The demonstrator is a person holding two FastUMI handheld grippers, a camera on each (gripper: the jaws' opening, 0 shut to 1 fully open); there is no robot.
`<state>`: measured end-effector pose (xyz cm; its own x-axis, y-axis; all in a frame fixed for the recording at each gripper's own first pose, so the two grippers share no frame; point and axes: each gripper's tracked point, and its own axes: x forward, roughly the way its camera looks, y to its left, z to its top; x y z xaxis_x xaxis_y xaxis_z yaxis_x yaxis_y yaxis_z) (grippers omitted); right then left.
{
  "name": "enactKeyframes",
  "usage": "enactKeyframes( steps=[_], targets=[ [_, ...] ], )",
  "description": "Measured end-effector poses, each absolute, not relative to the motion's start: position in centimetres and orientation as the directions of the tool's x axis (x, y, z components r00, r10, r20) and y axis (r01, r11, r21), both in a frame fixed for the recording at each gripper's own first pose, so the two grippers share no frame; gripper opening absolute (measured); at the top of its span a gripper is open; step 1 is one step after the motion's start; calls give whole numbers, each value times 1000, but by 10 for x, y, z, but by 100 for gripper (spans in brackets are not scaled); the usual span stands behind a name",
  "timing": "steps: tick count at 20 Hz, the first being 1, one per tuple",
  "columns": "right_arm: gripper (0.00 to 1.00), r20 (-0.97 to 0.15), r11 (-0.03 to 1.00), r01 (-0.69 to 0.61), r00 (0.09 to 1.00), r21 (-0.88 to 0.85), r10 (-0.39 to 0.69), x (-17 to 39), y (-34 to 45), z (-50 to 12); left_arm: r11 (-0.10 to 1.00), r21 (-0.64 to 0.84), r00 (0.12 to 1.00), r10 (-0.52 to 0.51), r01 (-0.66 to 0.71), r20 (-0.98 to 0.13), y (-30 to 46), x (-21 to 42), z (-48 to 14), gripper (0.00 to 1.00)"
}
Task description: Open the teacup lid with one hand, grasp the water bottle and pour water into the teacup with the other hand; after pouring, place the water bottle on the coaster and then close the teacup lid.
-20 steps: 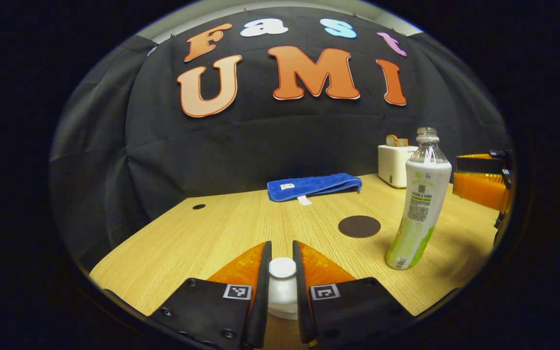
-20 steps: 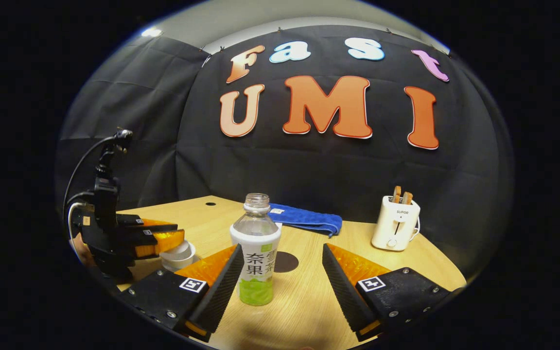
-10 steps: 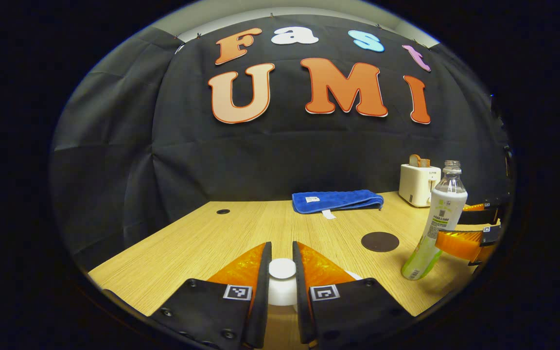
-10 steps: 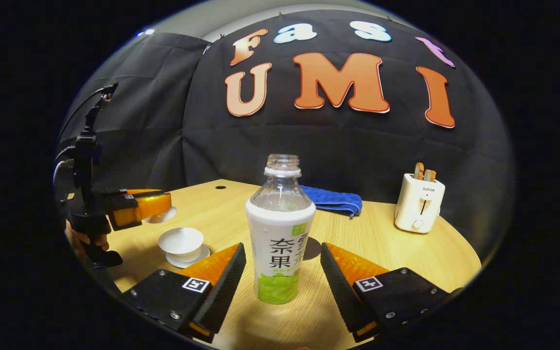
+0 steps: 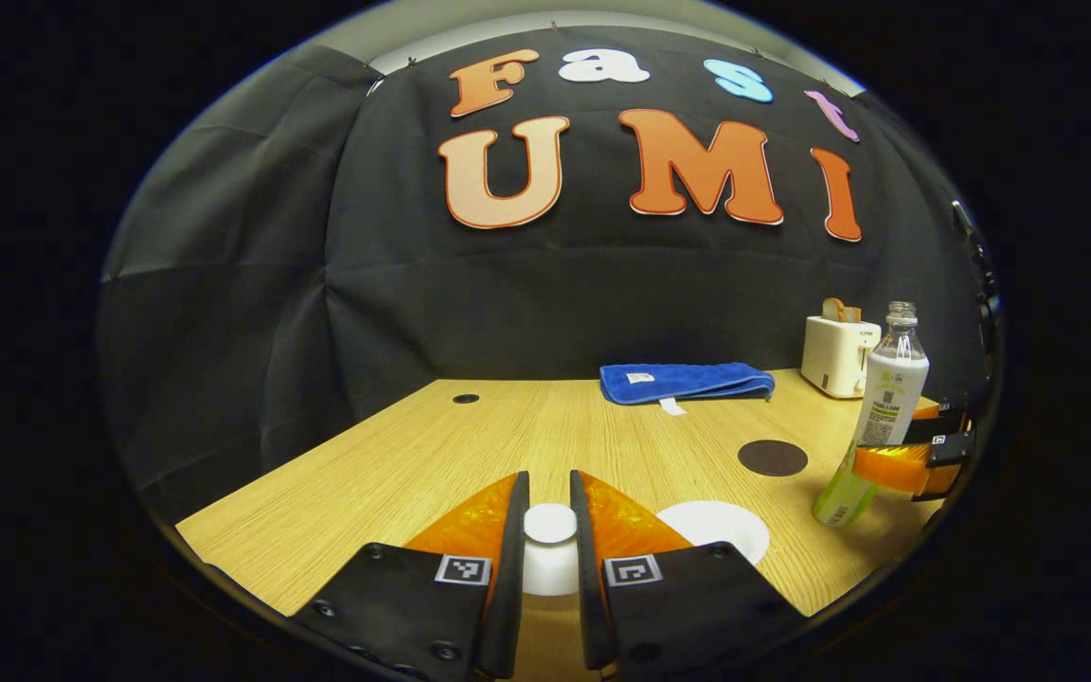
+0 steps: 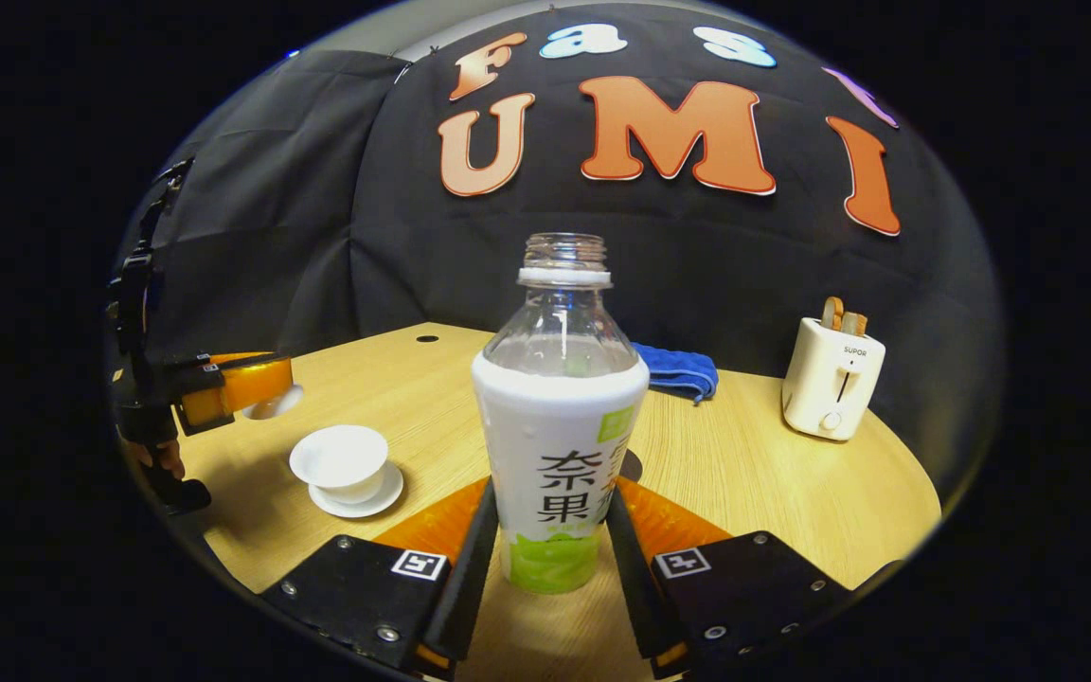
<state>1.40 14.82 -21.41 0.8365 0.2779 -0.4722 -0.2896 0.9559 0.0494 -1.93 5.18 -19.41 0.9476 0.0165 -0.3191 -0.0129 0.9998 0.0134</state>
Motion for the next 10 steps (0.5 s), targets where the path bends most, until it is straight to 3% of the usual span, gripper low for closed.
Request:
enactKeyframes(
  steps=[5, 6, 8, 10],
  targets=[
    [65, -468, 934, -317, 859, -167, 207, 23, 144, -205, 999, 26, 948, 37, -31, -316, 70, -24, -193, 29],
    [69, -469, 919, -324, 863, -223, 191, 26, 143, -204, 999, 28, 948, 40, -33, -315, 73, -26, -192, 29],
    [60, -463, 881, -342, 871, -326, 167, 33, 143, -201, 999, 30, 949, 48, -40, -311, 79, -28, -191, 29],
    [65, -458, 835, -369, 874, -407, 162, 37, 145, -199, 999, 34, 949, 49, -40, -311, 83, -30, -193, 29]
  ],
)
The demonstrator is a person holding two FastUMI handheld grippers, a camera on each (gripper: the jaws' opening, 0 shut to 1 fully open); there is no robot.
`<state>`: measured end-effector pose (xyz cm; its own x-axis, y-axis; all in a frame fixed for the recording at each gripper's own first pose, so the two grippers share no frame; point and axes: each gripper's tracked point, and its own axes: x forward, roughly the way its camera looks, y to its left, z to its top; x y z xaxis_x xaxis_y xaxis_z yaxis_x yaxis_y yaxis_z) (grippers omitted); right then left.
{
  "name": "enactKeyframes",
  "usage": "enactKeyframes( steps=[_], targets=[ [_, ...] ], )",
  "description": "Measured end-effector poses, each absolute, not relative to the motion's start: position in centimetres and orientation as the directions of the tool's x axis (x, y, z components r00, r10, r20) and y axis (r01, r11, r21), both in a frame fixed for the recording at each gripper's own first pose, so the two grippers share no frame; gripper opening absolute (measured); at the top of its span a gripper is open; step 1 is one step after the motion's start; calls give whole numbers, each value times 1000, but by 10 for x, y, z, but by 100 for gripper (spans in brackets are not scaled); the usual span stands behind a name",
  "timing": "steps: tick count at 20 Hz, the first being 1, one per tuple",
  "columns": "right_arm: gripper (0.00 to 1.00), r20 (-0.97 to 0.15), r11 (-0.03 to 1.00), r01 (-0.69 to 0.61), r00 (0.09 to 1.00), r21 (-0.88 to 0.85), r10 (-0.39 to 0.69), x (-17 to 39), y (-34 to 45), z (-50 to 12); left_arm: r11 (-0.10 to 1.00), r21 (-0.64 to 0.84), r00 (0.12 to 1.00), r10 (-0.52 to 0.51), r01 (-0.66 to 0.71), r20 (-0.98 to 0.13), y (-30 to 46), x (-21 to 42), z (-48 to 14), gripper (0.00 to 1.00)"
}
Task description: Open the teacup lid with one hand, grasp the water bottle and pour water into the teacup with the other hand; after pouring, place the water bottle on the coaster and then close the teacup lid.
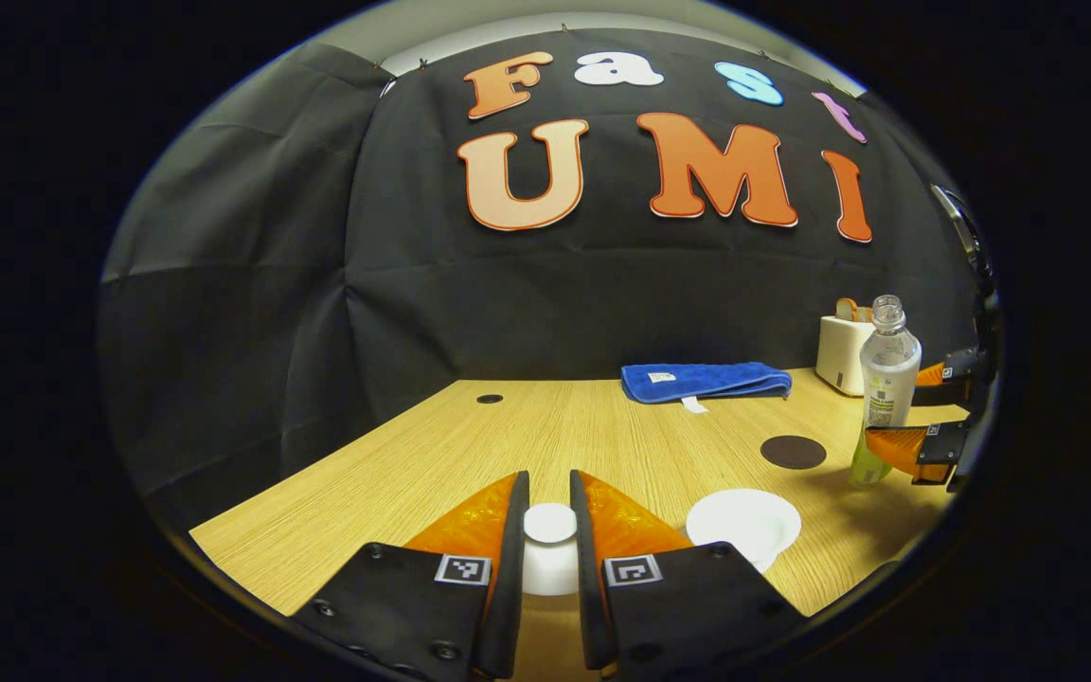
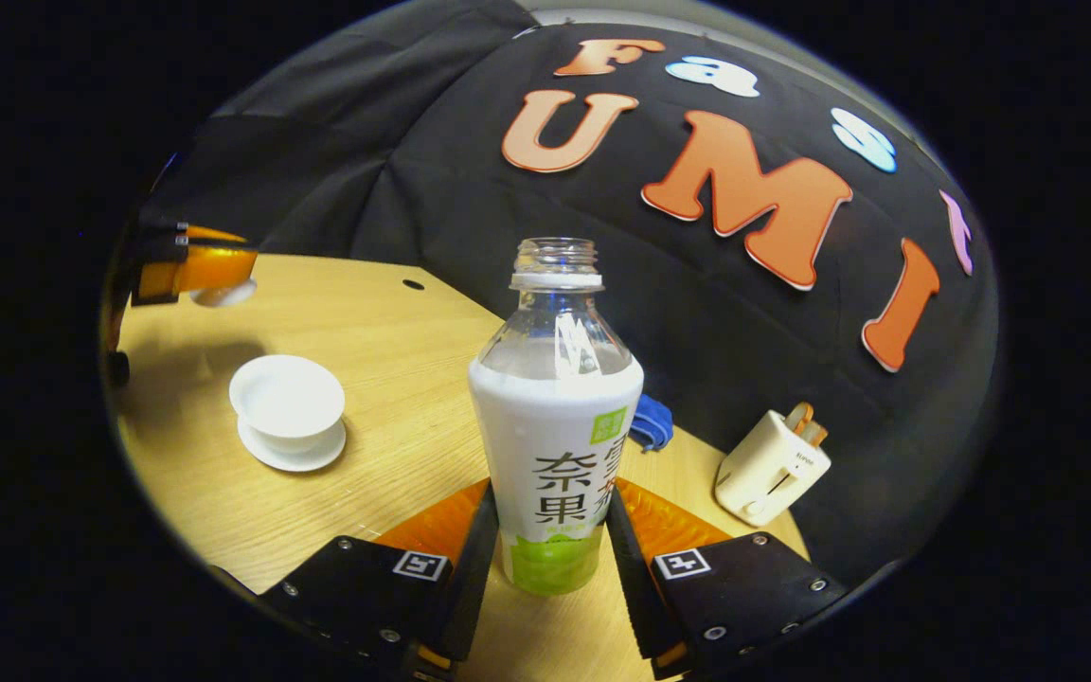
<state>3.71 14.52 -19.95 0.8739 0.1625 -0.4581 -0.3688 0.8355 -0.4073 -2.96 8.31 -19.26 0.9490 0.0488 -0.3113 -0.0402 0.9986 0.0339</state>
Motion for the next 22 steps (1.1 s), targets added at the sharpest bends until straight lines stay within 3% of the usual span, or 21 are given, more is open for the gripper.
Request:
enactKeyframes(
  steps=[8, 15, 20, 22],
  targets=[
    [64, -378, 561, -389, 915, -731, 142, 46, 162, -181, 997, 51, 948, 68, -54, -312, 100, -37, -196, 29],
    [64, -341, 312, -384, 922, -869, 185, 46, 181, -177, 997, 39, 946, 77, -68, -316, 114, -42, -199, 29],
    [60, -225, 91, -246, 954, -965, 198, 56, 185, -166, 999, 35, 944, 50, -40, -325, 114, -47, -202, 29],
    [64, -224, 40, -237, 953, -971, 205, 61, 187, -175, 998, 39, 943, 51, -41, -328, 117, -48, -204, 30]
  ],
)
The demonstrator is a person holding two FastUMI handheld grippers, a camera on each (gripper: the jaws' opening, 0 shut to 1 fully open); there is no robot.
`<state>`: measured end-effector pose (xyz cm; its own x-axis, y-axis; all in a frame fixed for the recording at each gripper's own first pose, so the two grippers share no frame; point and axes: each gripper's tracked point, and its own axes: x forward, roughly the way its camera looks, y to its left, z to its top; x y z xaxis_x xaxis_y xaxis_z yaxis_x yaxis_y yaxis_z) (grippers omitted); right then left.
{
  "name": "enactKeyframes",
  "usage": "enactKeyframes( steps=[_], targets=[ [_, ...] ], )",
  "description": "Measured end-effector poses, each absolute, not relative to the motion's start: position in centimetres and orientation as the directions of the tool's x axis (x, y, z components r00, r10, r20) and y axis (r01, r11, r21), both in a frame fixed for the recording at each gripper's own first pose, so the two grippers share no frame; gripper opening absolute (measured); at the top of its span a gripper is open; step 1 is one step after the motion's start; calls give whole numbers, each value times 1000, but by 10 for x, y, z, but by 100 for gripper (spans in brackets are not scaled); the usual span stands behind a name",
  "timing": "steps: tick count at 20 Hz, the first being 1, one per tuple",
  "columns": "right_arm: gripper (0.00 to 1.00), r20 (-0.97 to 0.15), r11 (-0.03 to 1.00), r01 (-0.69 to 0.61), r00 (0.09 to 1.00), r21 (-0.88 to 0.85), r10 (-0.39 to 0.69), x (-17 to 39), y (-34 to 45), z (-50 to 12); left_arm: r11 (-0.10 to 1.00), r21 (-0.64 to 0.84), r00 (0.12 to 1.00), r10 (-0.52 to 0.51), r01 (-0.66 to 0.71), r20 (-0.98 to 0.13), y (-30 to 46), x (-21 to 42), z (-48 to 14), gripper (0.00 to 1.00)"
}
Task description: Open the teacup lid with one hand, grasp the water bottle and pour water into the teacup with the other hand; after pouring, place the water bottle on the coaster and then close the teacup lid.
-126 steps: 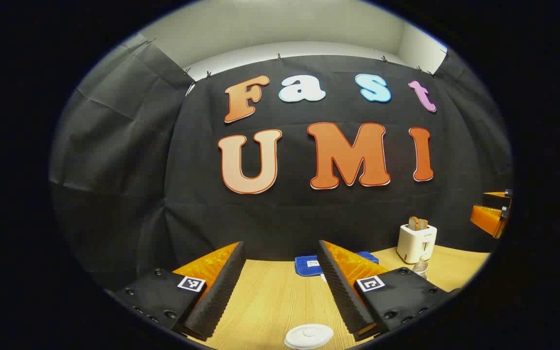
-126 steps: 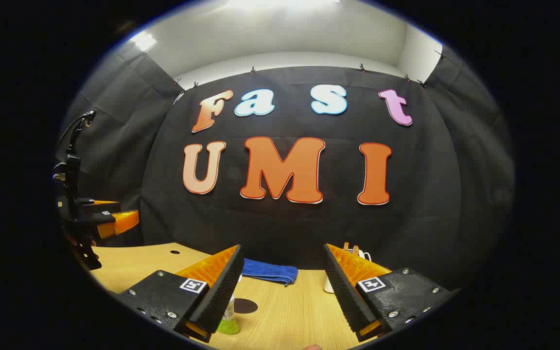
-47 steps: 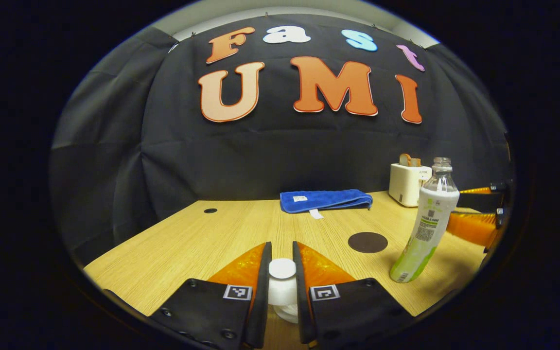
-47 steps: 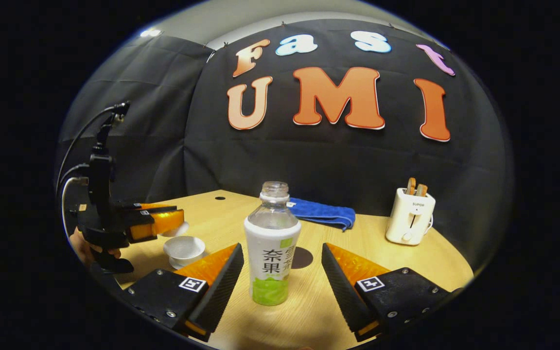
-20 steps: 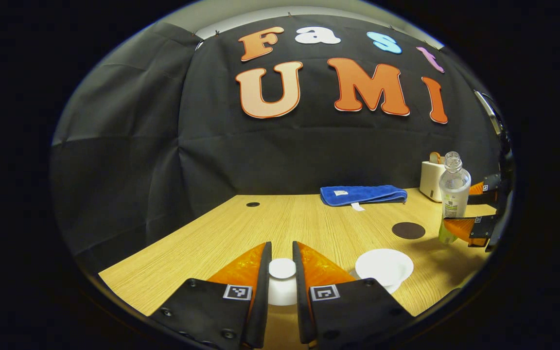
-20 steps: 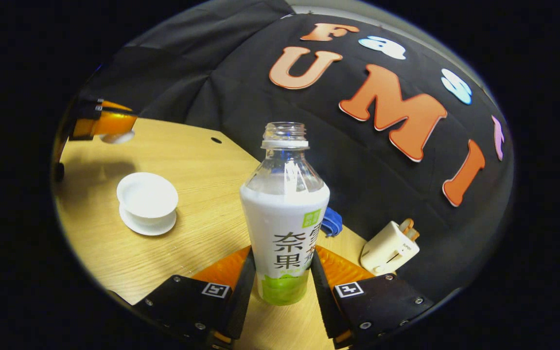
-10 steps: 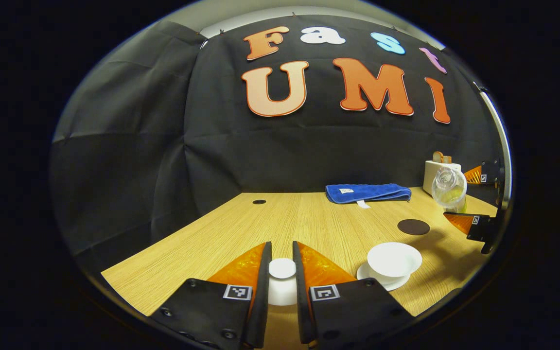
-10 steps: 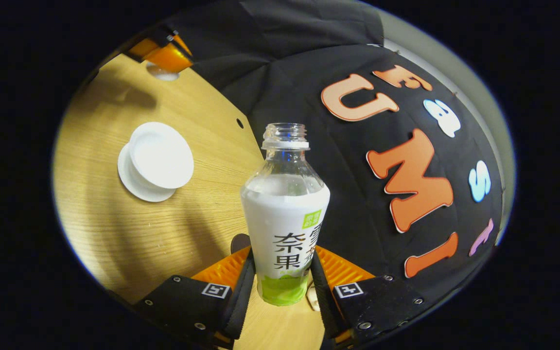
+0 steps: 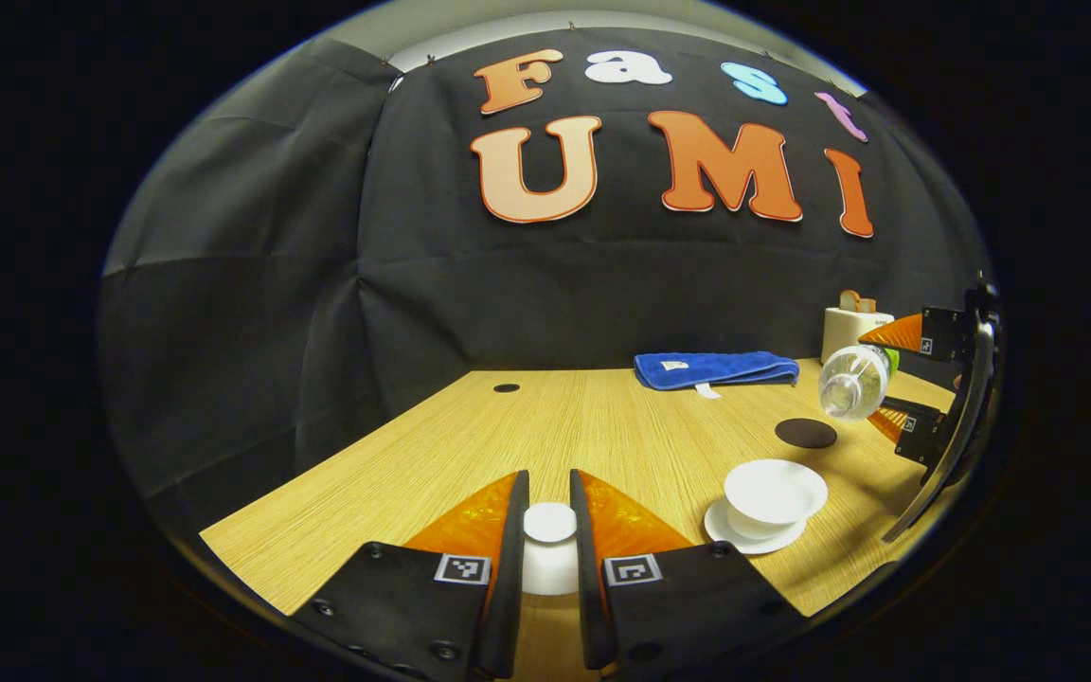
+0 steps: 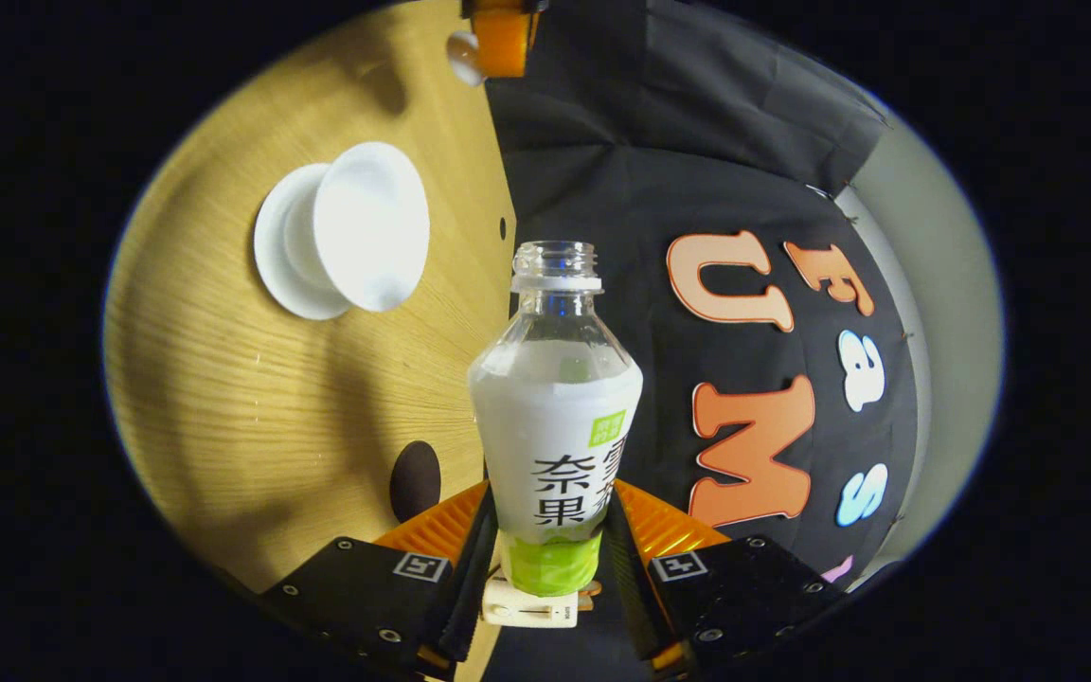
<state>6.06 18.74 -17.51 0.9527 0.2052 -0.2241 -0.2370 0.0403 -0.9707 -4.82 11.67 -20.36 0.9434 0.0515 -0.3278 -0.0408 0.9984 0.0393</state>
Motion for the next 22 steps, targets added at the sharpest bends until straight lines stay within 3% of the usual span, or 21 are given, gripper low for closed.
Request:
enactKeyframes(
  steps=[4, 8, 9, 11, 22],
  targets=[
    [67, -223, -41, -220, 946, -975, 234, 63, 191, -175, 998, 46, 942, 54, -40, -332, 122, -51, -204, 30],
    [63, -205, -118, -180, 945, -977, 253, 65, 193, -173, 998, 48, 940, 48, -34, -339, 125, -53, -208, 30],
    [67, -200, -132, -170, 946, -977, 257, 66, 193, -171, 998, 48, 940, 47, -33, -339, 125, -53, -208, 30],
    [64, -187, -161, -149, 947, -976, 261, 70, 193, -168, 998, 50, 939, 46, -30, -341, 126, -55, -209, 30],
    [66, -115, -264, -33, 946, -964, 303, 86, 197, -136, 998, 67, 939, 40, -17, -343, 130, -60, -208, 30]
  ],
)
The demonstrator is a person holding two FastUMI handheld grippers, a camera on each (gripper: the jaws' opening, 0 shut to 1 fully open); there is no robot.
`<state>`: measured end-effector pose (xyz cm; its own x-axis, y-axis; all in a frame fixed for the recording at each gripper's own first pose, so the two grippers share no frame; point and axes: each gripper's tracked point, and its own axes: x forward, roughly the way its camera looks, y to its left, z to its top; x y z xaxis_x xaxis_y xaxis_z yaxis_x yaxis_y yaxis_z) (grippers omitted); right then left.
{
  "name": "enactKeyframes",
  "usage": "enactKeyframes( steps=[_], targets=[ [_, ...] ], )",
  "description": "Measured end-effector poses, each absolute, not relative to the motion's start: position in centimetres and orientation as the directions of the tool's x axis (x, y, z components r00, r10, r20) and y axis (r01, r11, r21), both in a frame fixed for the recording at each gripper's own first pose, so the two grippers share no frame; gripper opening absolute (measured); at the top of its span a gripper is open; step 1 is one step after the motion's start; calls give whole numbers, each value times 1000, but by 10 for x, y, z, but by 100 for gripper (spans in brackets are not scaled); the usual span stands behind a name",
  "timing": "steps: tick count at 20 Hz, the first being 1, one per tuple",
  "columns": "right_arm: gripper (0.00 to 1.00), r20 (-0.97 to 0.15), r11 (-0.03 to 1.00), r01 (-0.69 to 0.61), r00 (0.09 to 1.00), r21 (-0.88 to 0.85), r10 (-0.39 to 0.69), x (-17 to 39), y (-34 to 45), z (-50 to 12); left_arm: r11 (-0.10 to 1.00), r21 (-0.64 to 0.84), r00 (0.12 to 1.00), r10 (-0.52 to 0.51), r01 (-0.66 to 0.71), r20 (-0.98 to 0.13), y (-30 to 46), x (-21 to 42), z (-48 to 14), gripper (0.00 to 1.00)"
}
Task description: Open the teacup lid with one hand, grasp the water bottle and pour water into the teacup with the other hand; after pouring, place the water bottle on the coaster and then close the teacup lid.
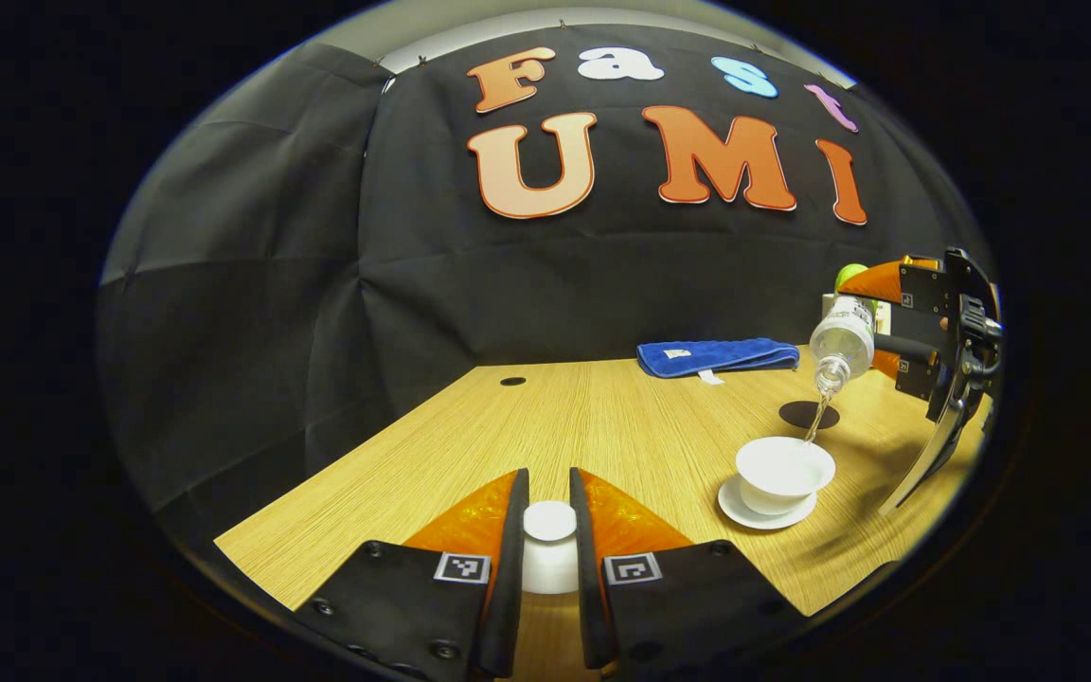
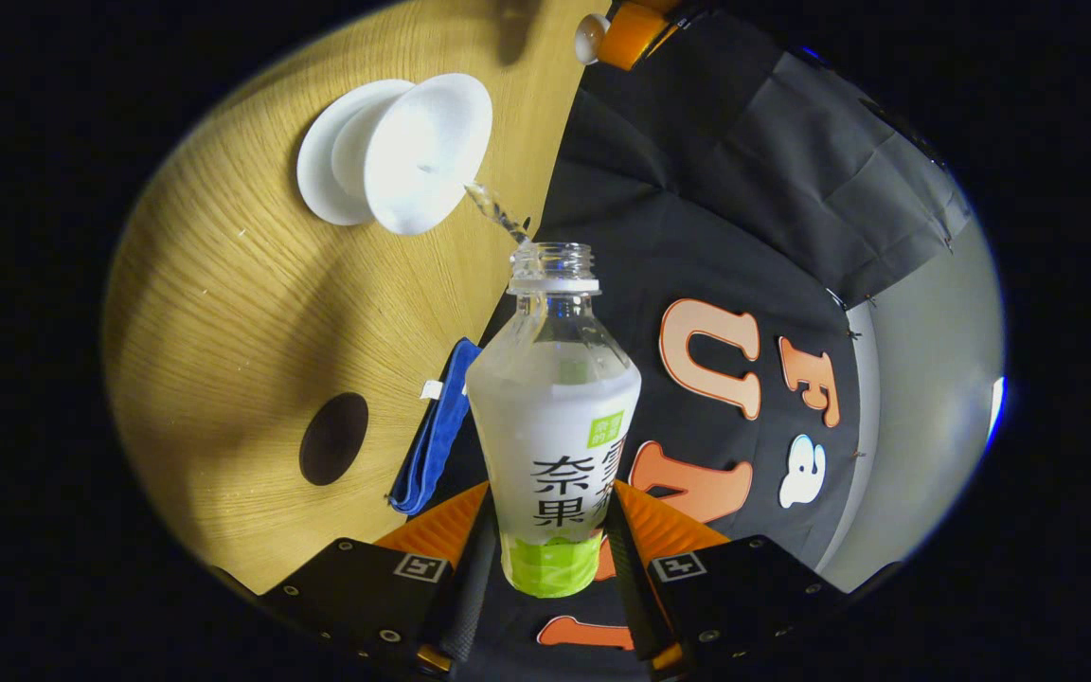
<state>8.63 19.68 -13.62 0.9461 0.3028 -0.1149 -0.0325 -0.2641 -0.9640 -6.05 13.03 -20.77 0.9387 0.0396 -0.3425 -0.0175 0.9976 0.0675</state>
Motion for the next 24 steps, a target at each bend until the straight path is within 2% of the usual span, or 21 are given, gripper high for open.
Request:
enactKeyframes(
  steps=[2, 12, 16, 24],
  targets=[
    [63, -94, -281, -2, 944, -960, 315, 89, 200, -126, 997, 69, 938, 39, -16, -345, 131, -61, -208, 30],
    [63, -1, -369, 156, 920, -916, 392, 97, 217, -73, 998, 69, 941, 25, -2, -336, 130, -59, -203, 30],
    [63, 8, -393, 186, 910, -900, 413, 97, 223, -71, 998, 57, 943, 20, 0, -333, 129, -59, -202, 30],
    [63, -43, -457, 203, 881, -866, 472, 88, 243, -97, 998, 68, 944, 23, -1, -330, 132, -63, -201, 30]
  ],
)
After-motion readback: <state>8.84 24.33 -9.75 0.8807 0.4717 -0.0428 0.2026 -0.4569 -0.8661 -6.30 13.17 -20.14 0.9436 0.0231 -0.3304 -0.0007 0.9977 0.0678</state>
